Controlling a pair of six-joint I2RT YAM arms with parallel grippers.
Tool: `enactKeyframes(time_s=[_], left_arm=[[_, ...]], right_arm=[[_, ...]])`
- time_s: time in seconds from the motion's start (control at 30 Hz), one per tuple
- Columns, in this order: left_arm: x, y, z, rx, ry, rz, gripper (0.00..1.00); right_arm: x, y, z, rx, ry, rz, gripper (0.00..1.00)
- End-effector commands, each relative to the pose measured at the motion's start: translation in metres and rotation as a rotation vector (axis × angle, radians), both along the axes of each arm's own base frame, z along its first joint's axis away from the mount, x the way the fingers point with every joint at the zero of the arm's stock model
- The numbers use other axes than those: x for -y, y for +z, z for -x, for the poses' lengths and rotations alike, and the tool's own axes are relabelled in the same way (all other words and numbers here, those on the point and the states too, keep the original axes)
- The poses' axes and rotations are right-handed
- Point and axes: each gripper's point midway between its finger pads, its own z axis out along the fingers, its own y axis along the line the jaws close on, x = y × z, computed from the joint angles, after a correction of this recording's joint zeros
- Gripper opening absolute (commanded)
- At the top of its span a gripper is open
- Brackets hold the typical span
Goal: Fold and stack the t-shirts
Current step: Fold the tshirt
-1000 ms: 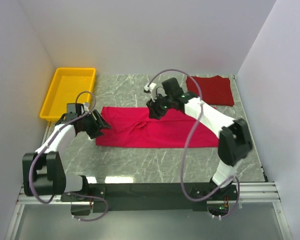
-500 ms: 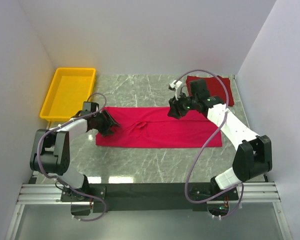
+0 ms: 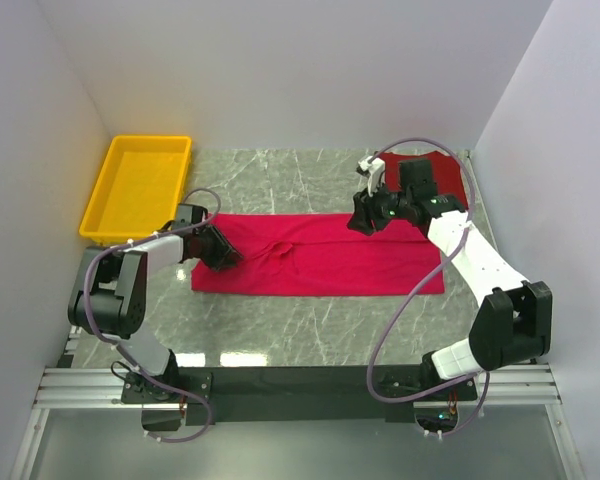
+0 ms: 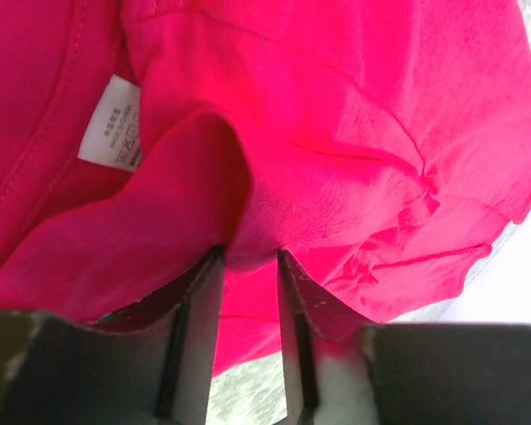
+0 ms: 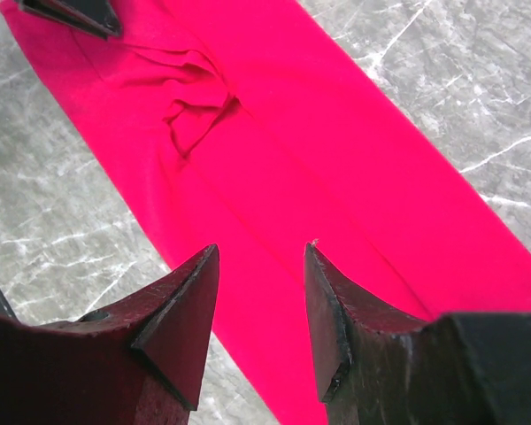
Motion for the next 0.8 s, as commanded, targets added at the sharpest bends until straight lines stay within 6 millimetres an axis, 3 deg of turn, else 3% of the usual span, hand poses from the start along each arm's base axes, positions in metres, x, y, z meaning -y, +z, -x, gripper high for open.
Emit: enactKeyframes(time_s=[0.0, 0.1, 0.23, 0.27, 0.57, 0.77], left_arm=[[0.002, 0.015, -0.024, 0.078, 0.019, -0.013, 0.35], [-0.001, 0.016, -0.027, 0.087, 0.016, -0.036, 0.28], [0.002, 0.022, -0.032, 0.111, 0.001, -0.024, 0.09], [0.004, 0.025, -0.035, 0.122, -0.002, -0.015, 0.01], [0.013, 0.060, -0.051, 0.184, 0.018, 0.068, 0.01], [0.006, 0.071, -0.064, 0.197, 0.080, 0.106, 0.01]], right_arm=[[-0.001, 0.020, 0.001, 0.046, 0.006, -0.044, 0.50], [0.000, 0.022, 0.001, 0.048, 0.002, -0.052, 0.50], [0.002, 0.022, 0.001, 0.045, -0.003, -0.059, 0.50], [0.002, 0.022, 0.001, 0.043, -0.002, -0.059, 0.50], [0.008, 0.020, 0.002, 0.040, -0.015, -0.063, 0.50], [0.011, 0.019, 0.002, 0.035, -0.021, -0.067, 0.50]])
